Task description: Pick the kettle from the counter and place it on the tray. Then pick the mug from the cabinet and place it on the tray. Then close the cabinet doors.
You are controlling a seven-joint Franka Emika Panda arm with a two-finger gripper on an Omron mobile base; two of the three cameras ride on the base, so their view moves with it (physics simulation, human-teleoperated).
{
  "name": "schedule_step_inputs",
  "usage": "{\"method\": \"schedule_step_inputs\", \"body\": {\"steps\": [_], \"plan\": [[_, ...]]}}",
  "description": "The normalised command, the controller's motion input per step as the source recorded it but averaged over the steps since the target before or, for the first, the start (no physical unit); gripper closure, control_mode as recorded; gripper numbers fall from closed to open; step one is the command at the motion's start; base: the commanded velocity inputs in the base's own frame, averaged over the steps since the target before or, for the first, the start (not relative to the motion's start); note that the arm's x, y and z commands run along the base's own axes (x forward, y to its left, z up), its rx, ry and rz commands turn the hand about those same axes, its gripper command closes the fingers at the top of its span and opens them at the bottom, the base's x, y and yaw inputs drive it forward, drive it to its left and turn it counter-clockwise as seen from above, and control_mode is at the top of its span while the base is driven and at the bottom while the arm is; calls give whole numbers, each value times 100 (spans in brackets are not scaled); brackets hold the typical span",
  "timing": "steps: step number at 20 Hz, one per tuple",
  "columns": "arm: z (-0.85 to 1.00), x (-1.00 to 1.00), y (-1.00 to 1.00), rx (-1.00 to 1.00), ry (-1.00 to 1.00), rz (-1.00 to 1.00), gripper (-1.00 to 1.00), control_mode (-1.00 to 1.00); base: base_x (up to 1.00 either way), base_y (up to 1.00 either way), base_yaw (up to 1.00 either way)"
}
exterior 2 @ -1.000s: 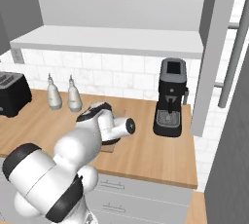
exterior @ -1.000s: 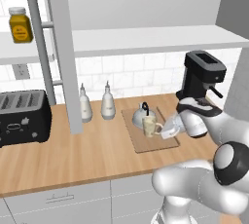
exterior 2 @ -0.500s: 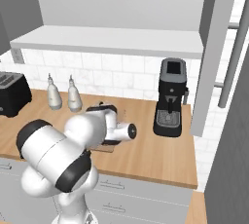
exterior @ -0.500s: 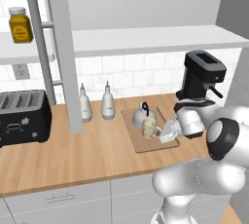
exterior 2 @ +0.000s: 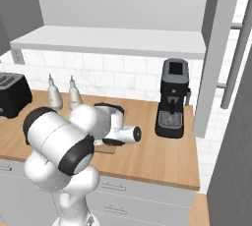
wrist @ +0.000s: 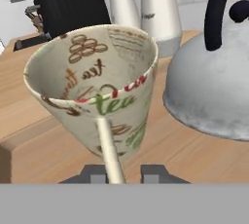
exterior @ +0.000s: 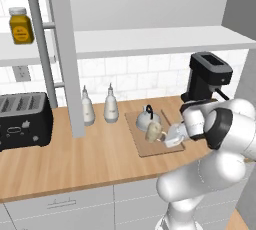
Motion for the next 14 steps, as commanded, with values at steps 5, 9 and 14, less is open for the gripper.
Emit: {"method": "schedule_step_inputs", "body": {"steps": [5,9,14], "plan": [[34,-14,2,0,-4,5,-100,-100,0,0,0],[48,-27,7,0,-10,1,-100,-100,0,0,0],[89,-46,8,0,-6,-1,-100,-100,0,0,0]]}}
